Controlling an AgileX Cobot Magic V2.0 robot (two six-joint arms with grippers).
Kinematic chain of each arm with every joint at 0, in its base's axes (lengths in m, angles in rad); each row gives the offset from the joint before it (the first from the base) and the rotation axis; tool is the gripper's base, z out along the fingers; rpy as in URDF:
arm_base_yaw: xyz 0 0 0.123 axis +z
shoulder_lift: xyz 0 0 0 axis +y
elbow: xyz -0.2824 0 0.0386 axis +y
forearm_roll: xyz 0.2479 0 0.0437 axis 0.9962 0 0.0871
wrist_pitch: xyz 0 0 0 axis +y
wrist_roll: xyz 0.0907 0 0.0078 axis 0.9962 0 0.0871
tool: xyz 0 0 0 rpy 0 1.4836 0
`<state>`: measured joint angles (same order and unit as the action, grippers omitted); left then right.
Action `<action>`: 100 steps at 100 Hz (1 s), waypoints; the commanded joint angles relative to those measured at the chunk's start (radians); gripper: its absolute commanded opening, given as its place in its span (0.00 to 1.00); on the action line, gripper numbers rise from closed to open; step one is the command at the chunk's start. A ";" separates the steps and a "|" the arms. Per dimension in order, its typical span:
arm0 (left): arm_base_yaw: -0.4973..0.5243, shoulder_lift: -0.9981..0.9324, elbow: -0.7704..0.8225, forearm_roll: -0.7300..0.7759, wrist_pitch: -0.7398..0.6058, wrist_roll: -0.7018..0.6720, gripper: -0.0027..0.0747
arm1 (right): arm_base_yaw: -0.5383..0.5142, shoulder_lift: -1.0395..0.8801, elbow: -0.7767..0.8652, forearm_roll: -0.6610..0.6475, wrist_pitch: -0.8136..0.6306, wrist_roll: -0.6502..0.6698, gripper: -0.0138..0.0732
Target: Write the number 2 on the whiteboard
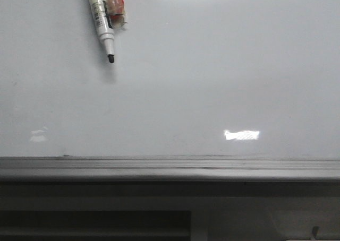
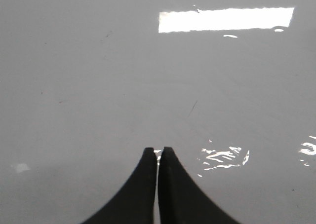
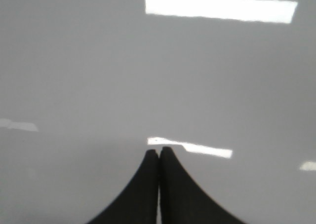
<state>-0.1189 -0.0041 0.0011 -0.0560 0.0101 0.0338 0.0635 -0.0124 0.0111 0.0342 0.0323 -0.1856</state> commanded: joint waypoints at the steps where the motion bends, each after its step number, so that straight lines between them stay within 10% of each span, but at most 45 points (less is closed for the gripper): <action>1: 0.000 -0.027 0.013 -0.007 -0.073 -0.007 0.01 | -0.005 -0.013 0.026 -0.009 -0.079 -0.001 0.10; 100: 0.000 -0.027 0.013 -0.014 -0.083 -0.007 0.01 | -0.005 -0.013 0.026 0.000 -0.095 -0.001 0.10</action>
<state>-0.1189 -0.0041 0.0011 -0.0560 0.0101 0.0338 0.0635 -0.0124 0.0111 0.0342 0.0255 -0.1856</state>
